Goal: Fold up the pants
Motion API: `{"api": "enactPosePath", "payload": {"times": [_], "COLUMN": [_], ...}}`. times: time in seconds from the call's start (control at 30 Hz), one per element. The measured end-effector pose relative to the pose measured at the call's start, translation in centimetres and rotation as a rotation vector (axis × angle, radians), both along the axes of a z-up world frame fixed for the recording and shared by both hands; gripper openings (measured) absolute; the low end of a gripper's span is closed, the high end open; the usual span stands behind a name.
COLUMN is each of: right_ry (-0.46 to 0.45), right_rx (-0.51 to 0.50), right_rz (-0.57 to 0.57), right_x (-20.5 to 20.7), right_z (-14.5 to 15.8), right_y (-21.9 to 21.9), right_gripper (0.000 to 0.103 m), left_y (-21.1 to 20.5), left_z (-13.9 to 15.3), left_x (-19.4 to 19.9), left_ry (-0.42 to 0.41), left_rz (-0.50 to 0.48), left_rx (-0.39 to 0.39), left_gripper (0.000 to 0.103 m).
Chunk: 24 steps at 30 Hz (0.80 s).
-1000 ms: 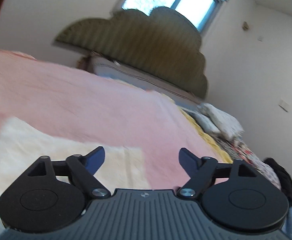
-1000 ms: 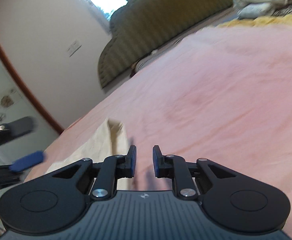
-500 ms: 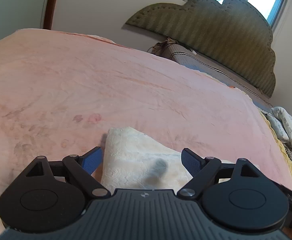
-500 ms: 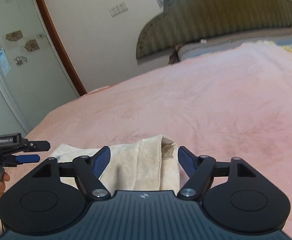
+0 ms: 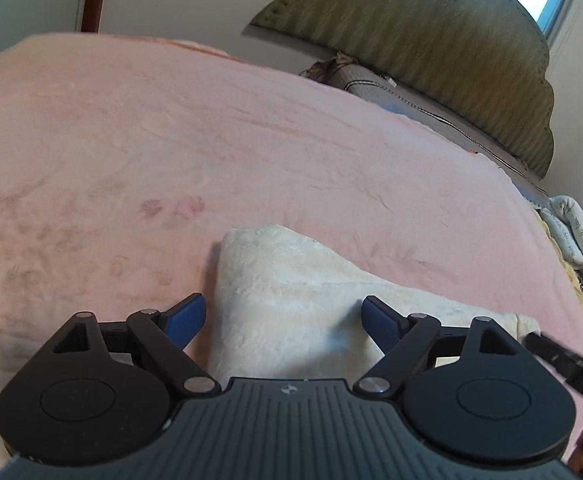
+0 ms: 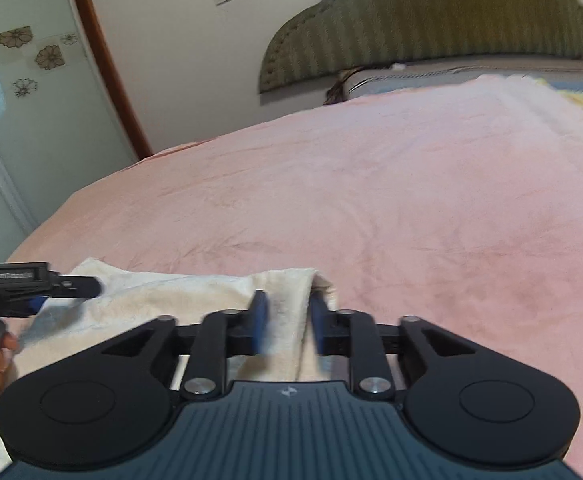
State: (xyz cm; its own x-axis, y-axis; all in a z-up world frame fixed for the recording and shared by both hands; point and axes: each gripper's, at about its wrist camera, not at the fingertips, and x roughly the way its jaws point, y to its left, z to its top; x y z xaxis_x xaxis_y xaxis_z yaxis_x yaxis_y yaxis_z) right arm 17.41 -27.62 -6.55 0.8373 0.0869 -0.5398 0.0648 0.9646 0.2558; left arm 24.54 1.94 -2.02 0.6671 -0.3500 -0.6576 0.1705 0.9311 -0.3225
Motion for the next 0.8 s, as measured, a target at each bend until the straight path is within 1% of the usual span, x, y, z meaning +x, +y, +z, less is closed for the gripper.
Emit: {"api": "enactPosePath", "payload": {"times": [0.07, 0.1, 0.17, 0.27, 0.33, 0.4, 0.47, 0.5, 0.53, 0.57, 0.6, 0.67, 0.73, 0.77, 0.8], "right_ry": [-0.056, -0.081, -0.118, -0.134, -0.127, -0.085, -0.014, 0.003, 0.000, -0.007, -0.007, -0.044, -0.072, -0.070, -0.049], "right_rx": [-0.080, -0.098, -0.086, -0.062, -0.090, -0.147, -0.206, -0.225, -0.210, -0.183, -0.178, -0.196, -0.174, -0.164, -0.170], "right_rz": [-0.060, -0.058, 0.015, 0.170, 0.243, 0.278, 0.254, 0.236, 0.234, 0.224, 0.215, 0.204, 0.224, 0.235, 0.235], "right_x": [-2.0, -3.1, -5.3, -7.9, -9.2, -9.6, -9.4, -9.4, -9.4, -9.6, -9.8, -10.3, -10.8, -10.8, -10.6], "right_z": [1.1, 1.6, 2.4, 2.6, 2.2, 1.3, -0.3, -1.1, -1.4, -1.3, -1.0, 0.0, 0.4, 0.2, -0.3], "right_y": [0.6, 0.9, 1.9, 3.9, 5.1, 6.0, 6.0, 5.9, 5.7, 5.2, 5.2, 5.4, 5.3, 5.2, 5.2], "right_gripper": [0.040, 0.041, 0.041, 0.041, 0.041, 0.041, 0.040, 0.040, 0.041, 0.041, 0.041, 0.041, 0.042, 0.043, 0.043], "left_y": [0.8, 1.2, 1.8, 2.1, 1.6, 0.9, 0.2, 0.2, 0.4, 0.9, 1.1, 1.4, 1.3, 1.1, 0.9], "left_z": [0.8, 1.1, 1.7, 2.0, 1.5, 0.5, -1.4, -2.6, -3.0, -3.0, -2.7, -2.0, -1.9, -1.9, -1.9], "left_x": [-1.6, -2.6, -4.2, -7.0, -8.9, -10.2, -10.6, -10.5, -10.6, -10.8, -10.8, -10.9, -10.9, -10.8, -10.9], "left_ry": [-0.041, -0.057, -0.078, -0.110, -0.124, -0.124, -0.100, -0.076, -0.068, -0.068, -0.057, -0.064, -0.075, -0.071, -0.072], "left_rz": [-0.001, -0.003, -0.018, -0.068, -0.113, -0.145, -0.166, -0.162, -0.147, -0.129, -0.127, -0.136, -0.124, -0.109, -0.100], "left_rx": [0.024, 0.029, 0.021, 0.011, 0.037, 0.086, 0.149, 0.161, 0.140, 0.111, 0.097, 0.073, 0.100, 0.129, 0.144], "left_gripper": [0.087, 0.087, 0.087, 0.087, 0.087, 0.089, 0.091, 0.091, 0.091, 0.090, 0.090, 0.091, 0.090, 0.090, 0.090]}}
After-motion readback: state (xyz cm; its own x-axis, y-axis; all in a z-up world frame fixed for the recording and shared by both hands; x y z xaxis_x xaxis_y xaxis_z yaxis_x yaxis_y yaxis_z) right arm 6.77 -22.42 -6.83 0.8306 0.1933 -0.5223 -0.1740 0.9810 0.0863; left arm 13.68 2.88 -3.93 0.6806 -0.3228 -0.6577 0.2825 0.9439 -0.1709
